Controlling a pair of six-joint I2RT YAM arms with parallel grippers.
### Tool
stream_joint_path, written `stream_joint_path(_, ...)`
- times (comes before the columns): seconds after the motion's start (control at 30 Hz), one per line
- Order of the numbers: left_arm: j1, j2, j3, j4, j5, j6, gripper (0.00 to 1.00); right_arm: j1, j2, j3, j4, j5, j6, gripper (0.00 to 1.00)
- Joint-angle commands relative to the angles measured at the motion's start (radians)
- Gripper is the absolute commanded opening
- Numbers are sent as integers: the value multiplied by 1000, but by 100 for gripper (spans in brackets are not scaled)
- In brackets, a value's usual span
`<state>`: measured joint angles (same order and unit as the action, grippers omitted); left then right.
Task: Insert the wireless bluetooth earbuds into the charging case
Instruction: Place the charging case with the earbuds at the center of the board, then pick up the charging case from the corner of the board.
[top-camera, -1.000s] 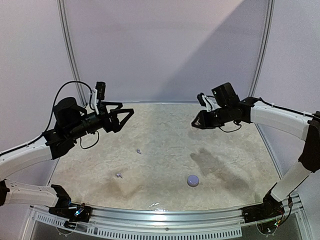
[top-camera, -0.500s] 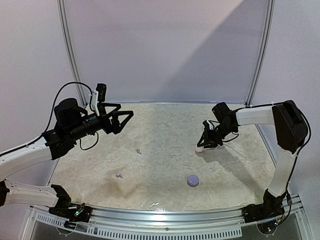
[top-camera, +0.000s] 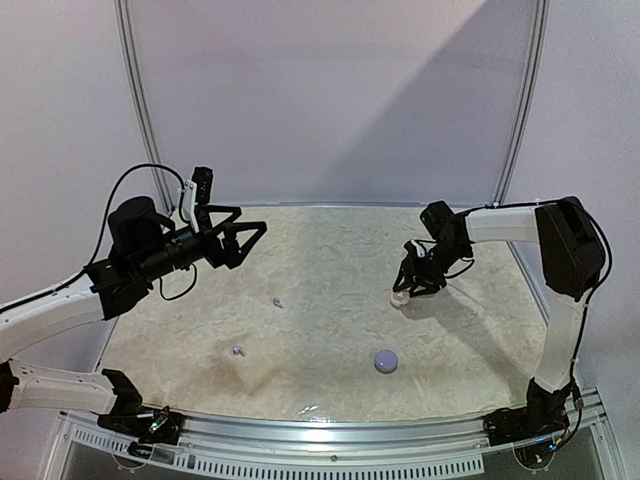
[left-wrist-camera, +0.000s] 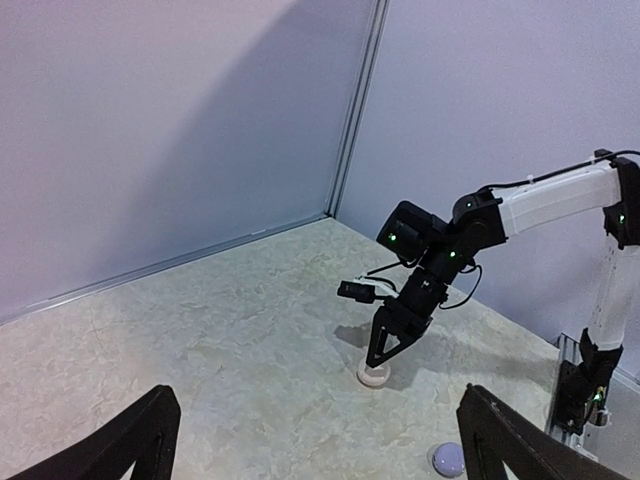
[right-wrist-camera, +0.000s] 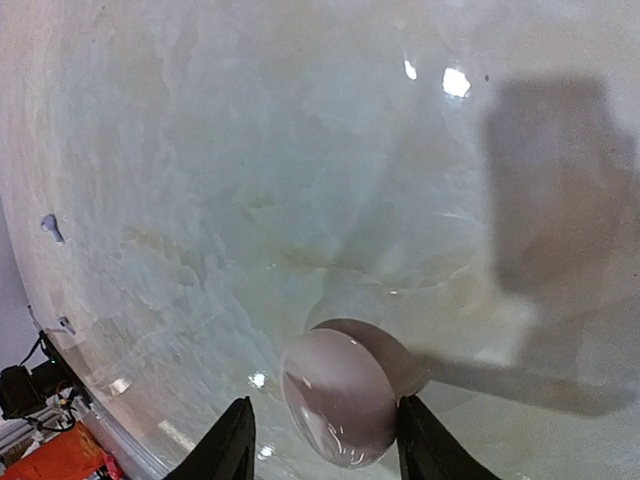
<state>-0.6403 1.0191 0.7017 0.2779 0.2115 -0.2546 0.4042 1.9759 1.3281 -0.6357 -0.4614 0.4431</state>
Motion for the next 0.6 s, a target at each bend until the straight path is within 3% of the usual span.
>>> stream_joint_path(0.0, 13, -12, -25, 13, -8, 16, 99, -6, 26, 55, -123, 108, -13, 55)
stream_joint_path(0.23, 14, -19, -34, 24, -4, 15, 99, 2, -53, 121, -234, 283, -9, 81)
stream_joint_path(0.37, 14, -23, -46, 39, -3, 11, 99, 88, -194, 64, -184, 429, -39, 97)
stream_joint_path(0.57, 16, -35, -62, 44, -5, 4, 99, 295, -251, -32, -232, 568, -17, 99)
